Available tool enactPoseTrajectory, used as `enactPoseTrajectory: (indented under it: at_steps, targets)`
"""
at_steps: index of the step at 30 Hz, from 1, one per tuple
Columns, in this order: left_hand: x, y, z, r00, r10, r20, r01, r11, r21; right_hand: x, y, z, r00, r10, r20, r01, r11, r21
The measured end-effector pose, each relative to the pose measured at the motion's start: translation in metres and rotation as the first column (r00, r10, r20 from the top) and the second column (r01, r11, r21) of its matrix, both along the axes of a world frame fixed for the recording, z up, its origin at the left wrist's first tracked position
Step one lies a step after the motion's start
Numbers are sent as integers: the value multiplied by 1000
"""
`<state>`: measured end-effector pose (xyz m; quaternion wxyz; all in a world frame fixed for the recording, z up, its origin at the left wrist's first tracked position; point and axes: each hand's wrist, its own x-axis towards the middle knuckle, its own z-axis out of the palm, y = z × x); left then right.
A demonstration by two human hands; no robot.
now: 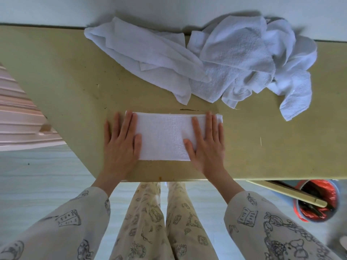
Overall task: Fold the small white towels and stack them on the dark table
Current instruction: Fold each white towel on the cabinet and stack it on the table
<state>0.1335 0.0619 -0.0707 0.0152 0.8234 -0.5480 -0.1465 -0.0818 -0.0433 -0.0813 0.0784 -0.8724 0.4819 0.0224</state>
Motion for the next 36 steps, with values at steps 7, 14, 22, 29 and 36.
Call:
enactPoseTrajectory:
  at_steps: [7,14,22,29,36]
  targets:
    - [1,6,23,899,431,-80,-439,887,-145,2,-1,4,1000,-5,0,5,1000,23]
    - [-28,-20,37,660,732,-172,-718,681,142,3,0,4,1000,-19,-15,19,1000,20]
    - [-16,-34,48,520,770,-369,-732,625,271,2,0,5,1000,-15,-17,16,1000,25]
    - [-9,-36,47,588,651,-480,-672,724,159,2,0,5,999,-7,-35,8,999,36]
    - [-9,-29,51,647,559,-518,-649,761,11,2,-1,5,1000,-11,-26,12,999,49]
